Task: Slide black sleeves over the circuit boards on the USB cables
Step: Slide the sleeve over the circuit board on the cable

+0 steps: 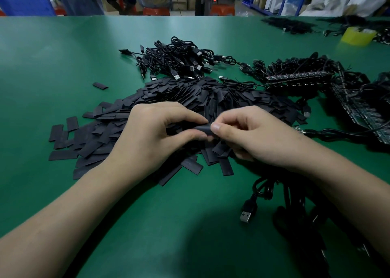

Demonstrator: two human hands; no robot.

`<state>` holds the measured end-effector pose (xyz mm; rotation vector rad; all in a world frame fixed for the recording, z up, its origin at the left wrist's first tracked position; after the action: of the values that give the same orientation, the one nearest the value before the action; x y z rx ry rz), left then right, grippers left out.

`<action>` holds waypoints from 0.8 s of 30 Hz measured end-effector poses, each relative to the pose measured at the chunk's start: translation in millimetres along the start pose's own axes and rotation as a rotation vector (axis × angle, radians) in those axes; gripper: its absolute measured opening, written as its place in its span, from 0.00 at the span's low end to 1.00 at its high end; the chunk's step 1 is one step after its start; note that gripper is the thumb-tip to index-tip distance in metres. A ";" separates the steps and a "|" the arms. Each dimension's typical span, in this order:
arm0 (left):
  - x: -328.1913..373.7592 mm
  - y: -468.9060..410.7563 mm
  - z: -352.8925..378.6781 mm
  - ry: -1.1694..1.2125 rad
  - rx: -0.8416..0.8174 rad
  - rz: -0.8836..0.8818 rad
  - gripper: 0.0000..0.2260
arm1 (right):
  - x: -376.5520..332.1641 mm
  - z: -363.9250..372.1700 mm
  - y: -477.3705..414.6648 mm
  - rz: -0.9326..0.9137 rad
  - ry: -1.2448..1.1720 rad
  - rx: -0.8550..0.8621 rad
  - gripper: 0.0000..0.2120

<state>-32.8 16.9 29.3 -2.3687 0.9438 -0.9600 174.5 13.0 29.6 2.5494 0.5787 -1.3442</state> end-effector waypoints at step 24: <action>0.2 1.3 1.6 0.138 0.073 -0.110 0.09 | -10.6 -3.0 5.7 -0.294 0.007 0.296 0.05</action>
<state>-32.0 16.1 27.5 -2.3378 0.8190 -1.1935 173.8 6.3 40.0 2.7850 0.8400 -1.6252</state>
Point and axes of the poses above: each hand's wrist, its own y-axis away from the middle knuckle, its own z-axis out of the palm, x = y × z, the point moved 2 cm from there along -y, towards the middle knuckle, and after that the axes turned 2 degrees about -x, right-handed, at the moved point
